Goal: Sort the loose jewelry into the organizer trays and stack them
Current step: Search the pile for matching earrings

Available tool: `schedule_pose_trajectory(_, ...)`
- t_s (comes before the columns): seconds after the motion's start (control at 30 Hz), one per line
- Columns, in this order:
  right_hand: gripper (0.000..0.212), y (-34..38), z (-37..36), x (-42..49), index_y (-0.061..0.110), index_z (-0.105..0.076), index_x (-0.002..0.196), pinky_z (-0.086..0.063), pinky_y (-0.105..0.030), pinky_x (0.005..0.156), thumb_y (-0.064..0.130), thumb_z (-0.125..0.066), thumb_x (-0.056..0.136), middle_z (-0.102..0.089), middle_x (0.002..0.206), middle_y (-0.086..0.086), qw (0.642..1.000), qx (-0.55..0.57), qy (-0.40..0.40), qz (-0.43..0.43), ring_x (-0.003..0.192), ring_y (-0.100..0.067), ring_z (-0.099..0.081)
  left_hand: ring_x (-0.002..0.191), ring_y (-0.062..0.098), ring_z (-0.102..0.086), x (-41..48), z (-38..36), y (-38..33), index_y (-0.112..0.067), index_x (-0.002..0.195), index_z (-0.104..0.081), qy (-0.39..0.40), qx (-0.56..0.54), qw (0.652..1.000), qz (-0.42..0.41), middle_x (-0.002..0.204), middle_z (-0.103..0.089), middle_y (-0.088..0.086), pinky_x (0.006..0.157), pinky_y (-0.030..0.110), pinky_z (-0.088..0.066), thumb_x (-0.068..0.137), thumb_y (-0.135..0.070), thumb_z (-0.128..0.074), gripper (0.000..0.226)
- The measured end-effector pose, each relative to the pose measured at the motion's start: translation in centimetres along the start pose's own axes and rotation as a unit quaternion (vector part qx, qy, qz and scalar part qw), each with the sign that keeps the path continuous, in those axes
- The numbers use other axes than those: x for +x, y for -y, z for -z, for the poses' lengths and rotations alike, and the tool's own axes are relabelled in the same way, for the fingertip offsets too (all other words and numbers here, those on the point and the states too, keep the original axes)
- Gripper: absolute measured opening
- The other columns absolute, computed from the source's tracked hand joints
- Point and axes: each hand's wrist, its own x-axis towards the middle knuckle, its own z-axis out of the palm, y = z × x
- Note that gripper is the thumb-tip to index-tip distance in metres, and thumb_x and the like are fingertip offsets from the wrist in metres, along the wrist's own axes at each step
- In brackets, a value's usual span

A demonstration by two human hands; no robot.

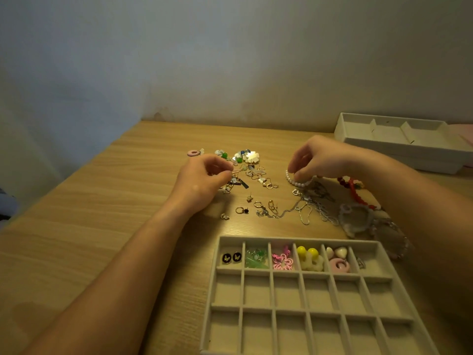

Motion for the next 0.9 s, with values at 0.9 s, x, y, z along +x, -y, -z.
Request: schedule_pose_trajectory(0.9,0.016,2.4,-1.9,1.1,0.024,-0.073,0.099,-0.052,-0.019,0.074,0.01,-0.067,0.095,-0.067,0.095,0.011,0.997,0.039,-0.025,0.061,0.091,-0.005,-0.065,0.094,0.012,-0.066,3.1,-0.8,-1.2,-0.031,0.083,-0.068,-0.022,0.062,0.996,0.065,0.094,-0.071,-0.006,0.081,0.031,-0.055,0.092,-0.012,-0.07,0.021)
